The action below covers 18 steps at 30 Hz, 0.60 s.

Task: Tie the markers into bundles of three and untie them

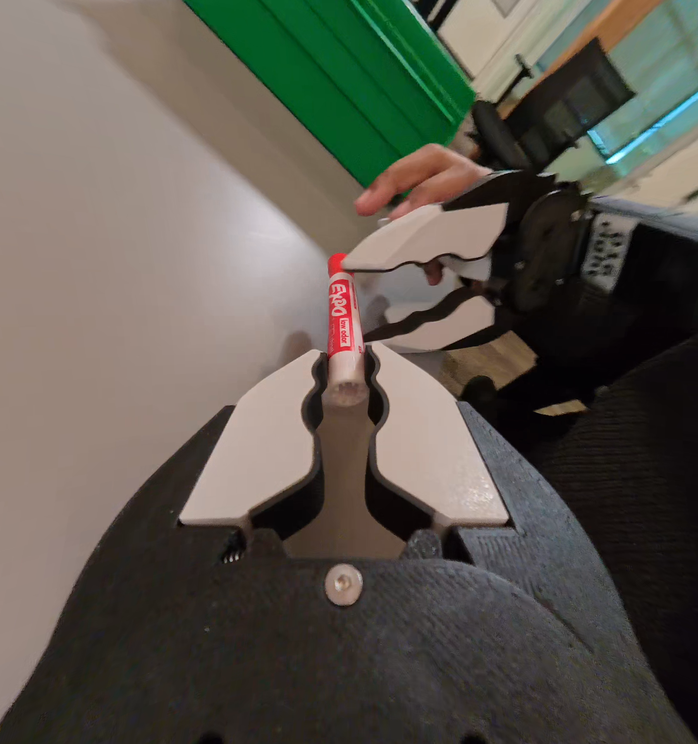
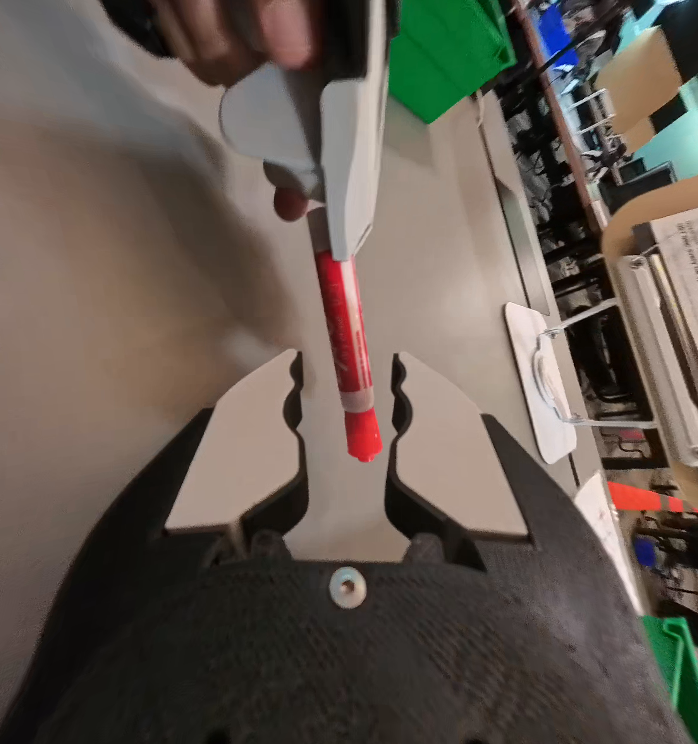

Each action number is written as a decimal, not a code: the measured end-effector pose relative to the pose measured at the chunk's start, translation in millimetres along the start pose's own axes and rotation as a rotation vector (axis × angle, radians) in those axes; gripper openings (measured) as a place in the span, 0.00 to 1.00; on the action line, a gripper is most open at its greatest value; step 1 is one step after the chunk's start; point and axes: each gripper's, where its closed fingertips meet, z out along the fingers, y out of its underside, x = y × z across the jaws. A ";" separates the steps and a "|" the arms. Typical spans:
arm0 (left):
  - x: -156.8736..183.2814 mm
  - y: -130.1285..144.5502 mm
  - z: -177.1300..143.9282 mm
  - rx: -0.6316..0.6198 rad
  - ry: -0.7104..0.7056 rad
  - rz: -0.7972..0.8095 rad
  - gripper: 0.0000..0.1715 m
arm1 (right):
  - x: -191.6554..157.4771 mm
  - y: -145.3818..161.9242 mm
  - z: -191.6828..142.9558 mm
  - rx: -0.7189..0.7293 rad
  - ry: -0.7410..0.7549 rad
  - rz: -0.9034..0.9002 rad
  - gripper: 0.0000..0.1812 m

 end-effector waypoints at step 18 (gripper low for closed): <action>7.4 -4.7 -1.5 0.123 0.121 -0.013 0.37 | 13.4 26.9 11.7 -0.158 0.045 0.132 0.09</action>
